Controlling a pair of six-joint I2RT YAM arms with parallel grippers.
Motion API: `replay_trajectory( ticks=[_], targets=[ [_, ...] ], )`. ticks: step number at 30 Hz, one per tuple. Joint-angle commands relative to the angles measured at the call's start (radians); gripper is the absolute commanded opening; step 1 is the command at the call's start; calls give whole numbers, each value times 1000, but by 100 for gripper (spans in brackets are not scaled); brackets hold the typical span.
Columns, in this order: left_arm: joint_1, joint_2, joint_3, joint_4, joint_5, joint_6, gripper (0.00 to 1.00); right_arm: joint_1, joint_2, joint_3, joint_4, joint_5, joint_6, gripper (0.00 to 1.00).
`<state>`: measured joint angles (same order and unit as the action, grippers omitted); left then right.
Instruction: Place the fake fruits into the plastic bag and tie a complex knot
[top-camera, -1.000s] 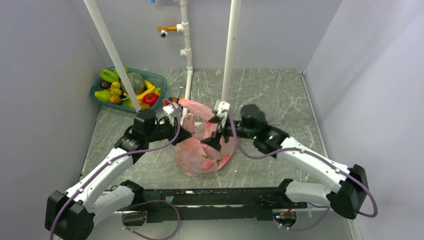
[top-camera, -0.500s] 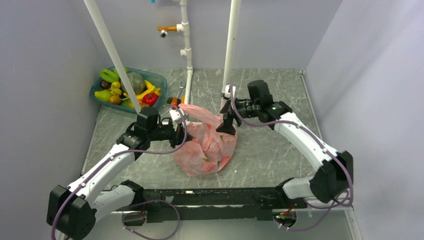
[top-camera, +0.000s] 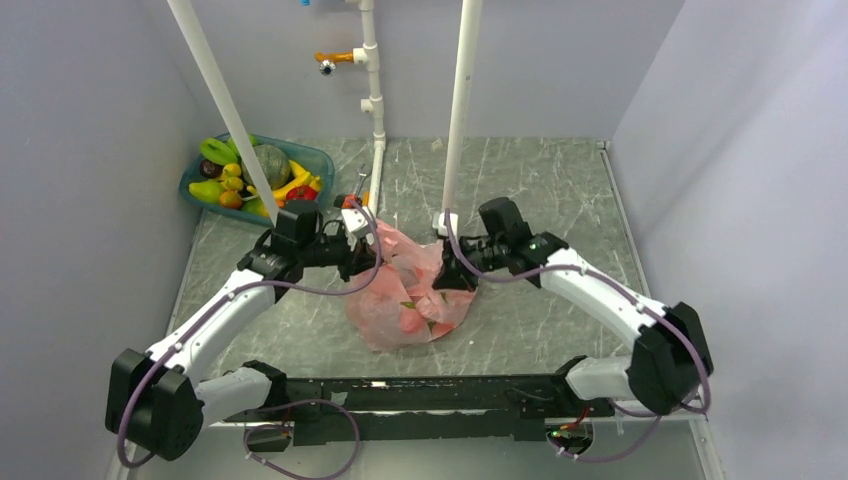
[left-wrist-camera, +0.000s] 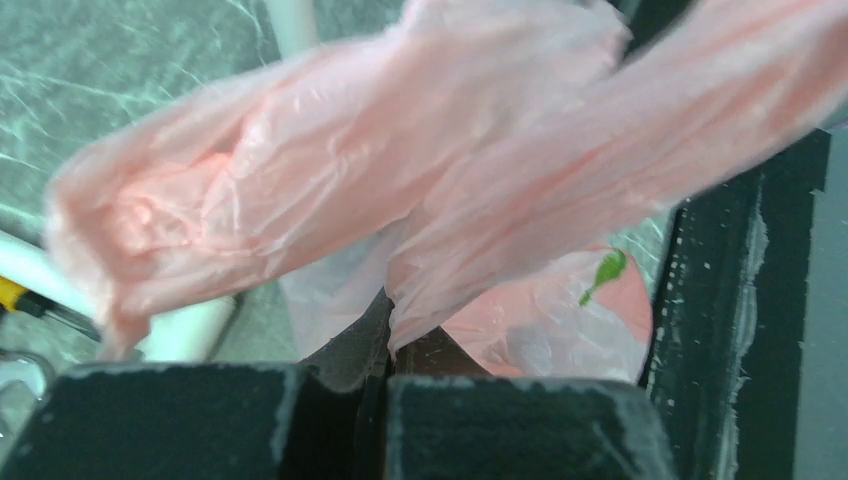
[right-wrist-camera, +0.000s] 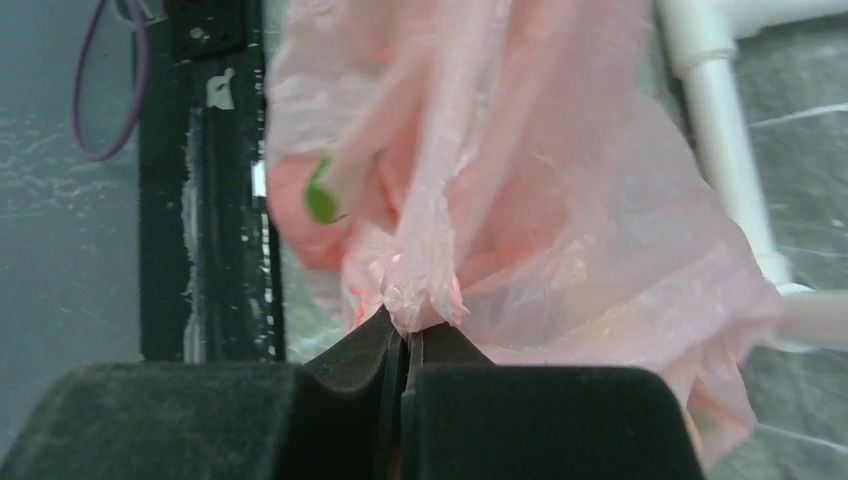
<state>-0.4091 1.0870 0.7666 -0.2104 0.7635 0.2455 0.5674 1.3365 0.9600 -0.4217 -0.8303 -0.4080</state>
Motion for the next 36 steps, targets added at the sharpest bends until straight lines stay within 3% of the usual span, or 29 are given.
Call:
replay_trajectory(
  ticks=[1, 5, 7, 8, 13, 16, 21, 25, 29, 31, 34, 36],
  targets=[
    [20, 80, 127, 15, 65, 124, 0, 109, -143, -93, 212, 146, 257, 0],
    [26, 144, 214, -67, 148, 254, 0, 185, -229, -151, 268, 415, 439, 0],
    [35, 156, 236, -133, 192, 325, 0, 195, -245, -154, 257, 457, 480, 0],
    [38, 156, 243, -173, 208, 370, 0, 196, -243, -147, 238, 459, 480, 5],
    [38, 111, 246, -350, 253, 551, 0, 96, -265, -99, 150, 328, 425, 68],
    [37, 95, 249, -443, 275, 648, 0, 44, -259, -47, 102, 250, 366, 85],
    [3, 131, 305, -543, 243, 750, 0, 13, -169, 13, 83, 146, 313, 90],
    [-63, 200, 376, -615, 173, 768, 0, 12, -117, 8, 138, 86, 316, 81],
    [-108, 278, 458, -667, 131, 743, 0, 14, -62, 21, 191, 10, 332, 65],
    [-118, 315, 496, -677, 111, 697, 0, 14, -50, 34, 198, -21, 340, 68],
    [-126, 373, 551, -690, 92, 626, 0, 22, -74, 23, 202, -25, 326, 86],
    [-136, 391, 564, -688, 76, 607, 0, 26, -92, 5, 215, -11, 327, 91]
  ],
)
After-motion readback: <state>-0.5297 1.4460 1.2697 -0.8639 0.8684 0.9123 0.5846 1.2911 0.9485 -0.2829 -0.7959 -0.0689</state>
